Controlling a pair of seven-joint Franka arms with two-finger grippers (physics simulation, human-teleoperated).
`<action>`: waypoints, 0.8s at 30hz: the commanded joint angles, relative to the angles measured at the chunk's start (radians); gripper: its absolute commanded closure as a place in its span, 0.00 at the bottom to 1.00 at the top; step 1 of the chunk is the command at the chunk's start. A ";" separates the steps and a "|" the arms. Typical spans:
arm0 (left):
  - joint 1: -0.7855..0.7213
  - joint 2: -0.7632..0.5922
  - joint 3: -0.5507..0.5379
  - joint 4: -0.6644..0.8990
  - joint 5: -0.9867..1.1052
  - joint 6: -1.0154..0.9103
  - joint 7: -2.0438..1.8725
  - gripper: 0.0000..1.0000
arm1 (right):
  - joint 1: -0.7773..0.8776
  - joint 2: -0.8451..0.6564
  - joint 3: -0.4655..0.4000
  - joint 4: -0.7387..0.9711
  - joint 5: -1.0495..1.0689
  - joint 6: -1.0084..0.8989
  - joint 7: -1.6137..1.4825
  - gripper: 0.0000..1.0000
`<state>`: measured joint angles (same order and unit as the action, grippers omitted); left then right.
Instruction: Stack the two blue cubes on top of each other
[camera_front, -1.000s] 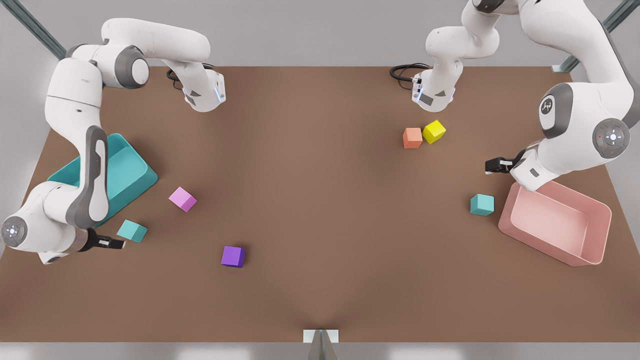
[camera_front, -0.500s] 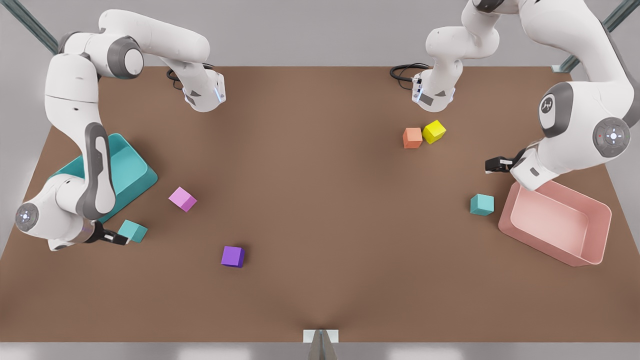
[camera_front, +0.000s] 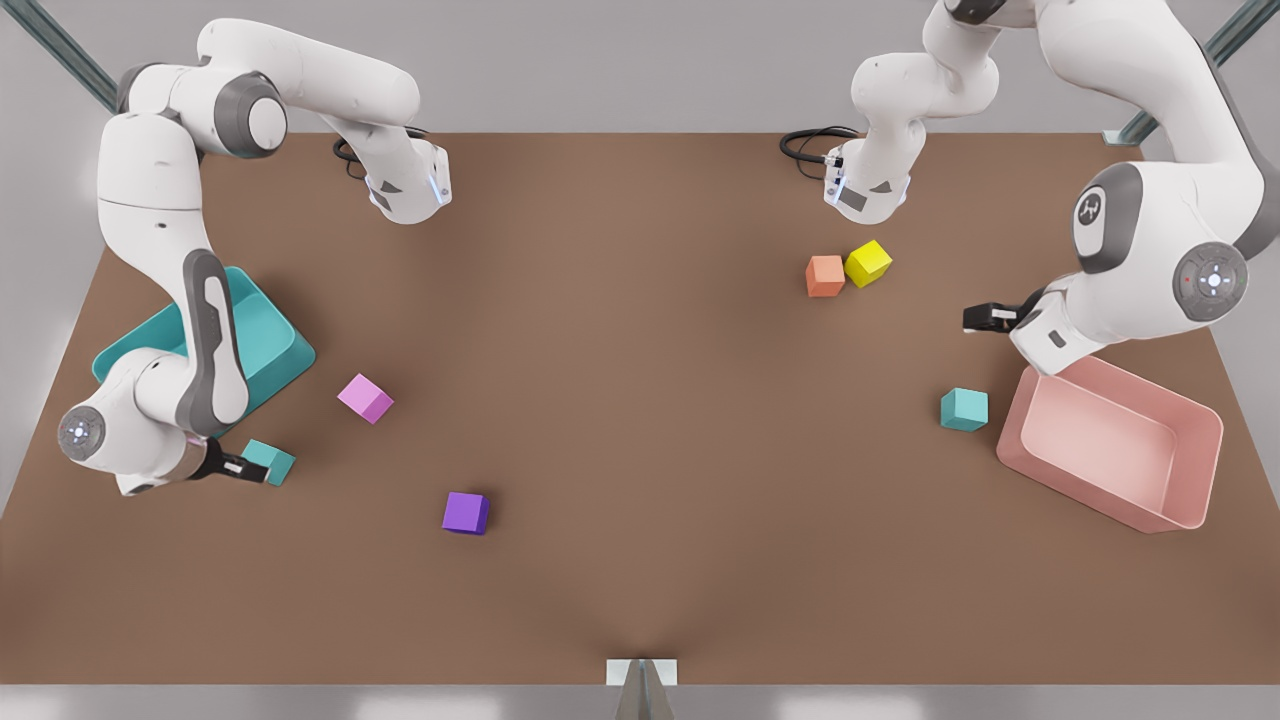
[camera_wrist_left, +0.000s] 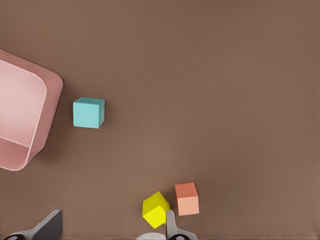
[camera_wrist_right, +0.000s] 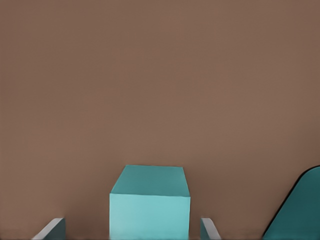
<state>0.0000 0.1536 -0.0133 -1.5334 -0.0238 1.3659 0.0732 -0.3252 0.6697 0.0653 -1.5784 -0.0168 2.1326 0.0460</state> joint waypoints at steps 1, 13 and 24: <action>0.005 0.000 0.001 -0.001 0.001 -0.011 -0.003 0.00 | 0.000 -0.005 -0.001 -0.011 0.000 0.000 0.003 0.00; 0.005 0.003 0.003 0.009 0.005 -0.021 -0.001 0.00 | -0.002 0.004 -0.007 -0.040 0.000 0.001 0.003 0.00; 0.006 0.000 0.003 0.007 0.002 -0.025 -0.003 0.00 | 0.000 0.039 -0.006 -0.035 -0.009 0.009 0.006 0.14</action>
<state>0.0061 0.1545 -0.0106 -1.5267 -0.0216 1.3425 0.0713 -0.3252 0.7084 0.0596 -1.6145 -0.0239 2.1404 0.0524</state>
